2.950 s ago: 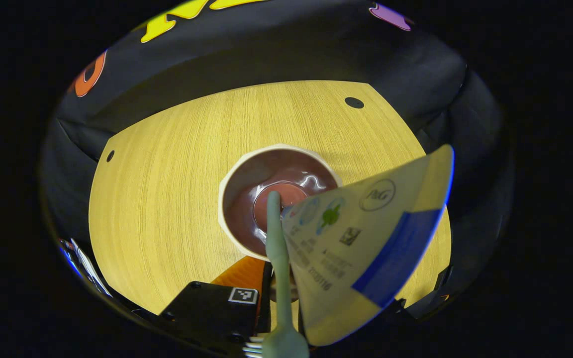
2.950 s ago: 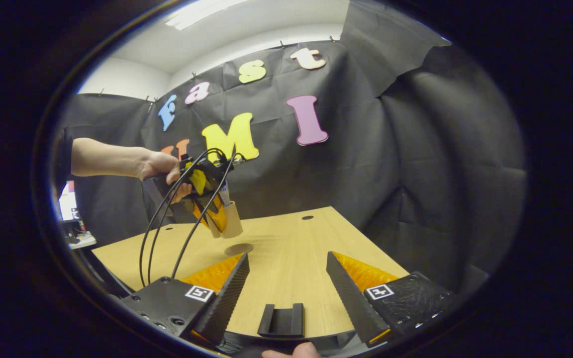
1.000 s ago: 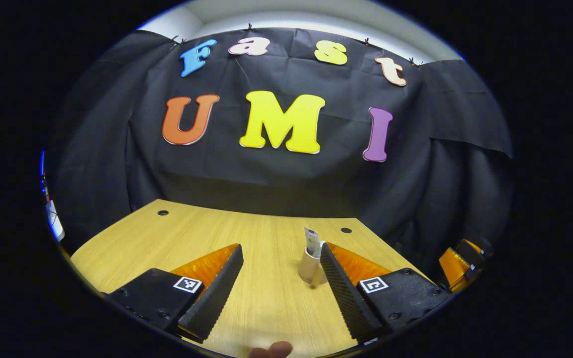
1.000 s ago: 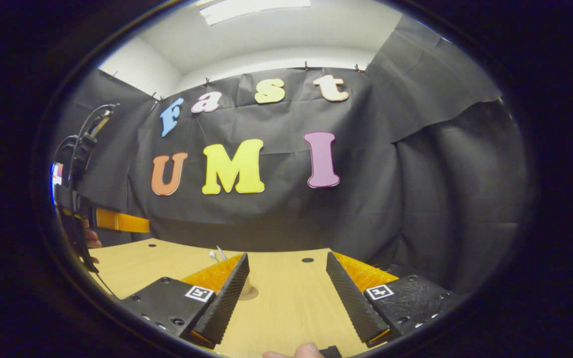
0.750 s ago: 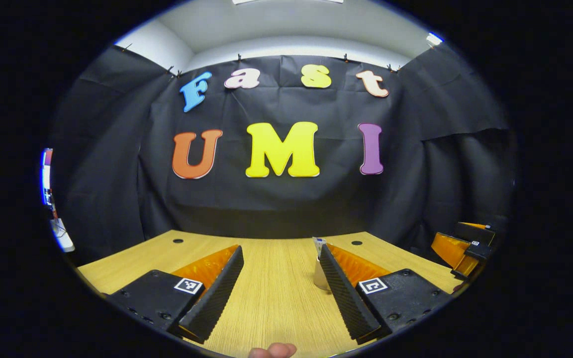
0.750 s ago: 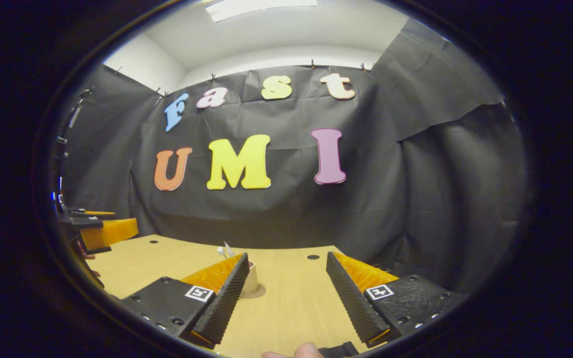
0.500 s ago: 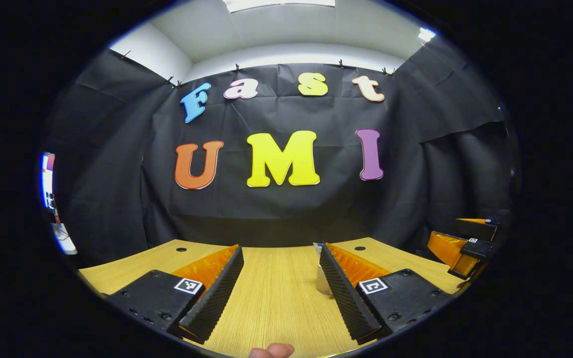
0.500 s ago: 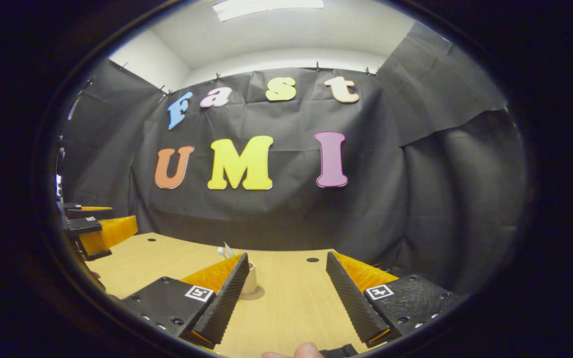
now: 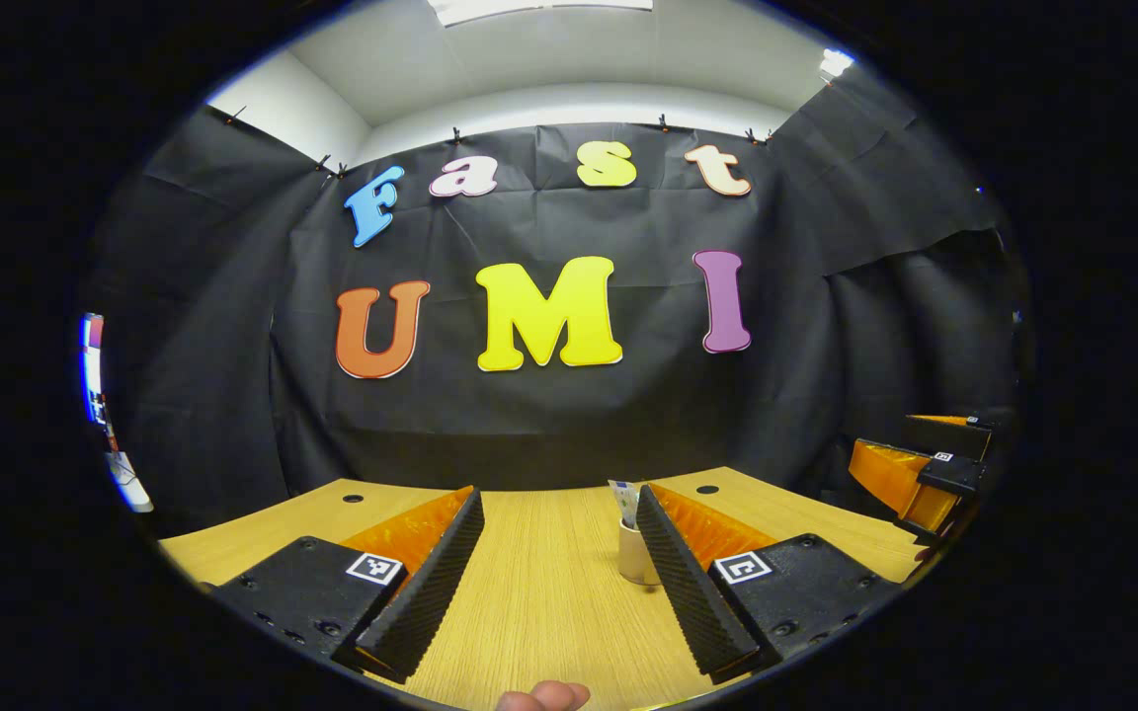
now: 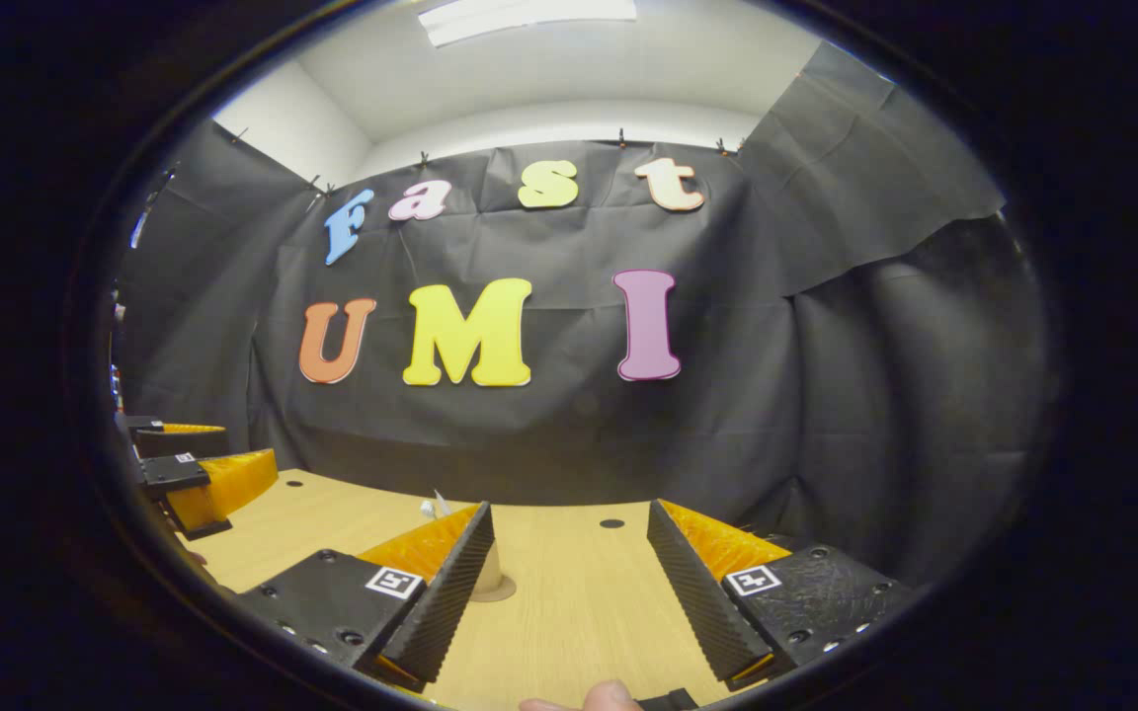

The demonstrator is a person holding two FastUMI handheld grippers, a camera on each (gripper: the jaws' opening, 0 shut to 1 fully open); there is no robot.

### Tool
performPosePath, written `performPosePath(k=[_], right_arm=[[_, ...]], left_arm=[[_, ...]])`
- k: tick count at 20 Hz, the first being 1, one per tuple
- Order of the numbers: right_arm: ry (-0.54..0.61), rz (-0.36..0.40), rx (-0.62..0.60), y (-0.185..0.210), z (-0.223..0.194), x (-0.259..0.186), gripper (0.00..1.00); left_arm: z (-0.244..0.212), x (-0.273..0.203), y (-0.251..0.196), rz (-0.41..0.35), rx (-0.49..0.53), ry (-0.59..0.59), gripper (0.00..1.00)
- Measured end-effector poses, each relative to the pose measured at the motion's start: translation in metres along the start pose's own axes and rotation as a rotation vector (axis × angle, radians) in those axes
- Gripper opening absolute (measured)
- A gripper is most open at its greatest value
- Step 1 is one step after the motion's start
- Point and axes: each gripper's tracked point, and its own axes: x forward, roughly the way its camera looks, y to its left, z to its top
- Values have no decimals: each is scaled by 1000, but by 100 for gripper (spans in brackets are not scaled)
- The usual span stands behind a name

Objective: Put the toothbrush and toothpaste on the desktop into the cup, then pick up the cup and place it on the coaster on the desktop.

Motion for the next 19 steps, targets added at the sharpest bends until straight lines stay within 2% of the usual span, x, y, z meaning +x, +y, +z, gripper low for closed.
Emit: performPosePath(k=[10, 19], right_arm=[[16, 13, -3, -1, -5, 0, 93], [22, 25, -25, 13, -8, -2, 95]], left_arm=[[2, -3, -3, 7, -2, 6, 98], [3, -8, 3, 29, -19, -11, 98]])
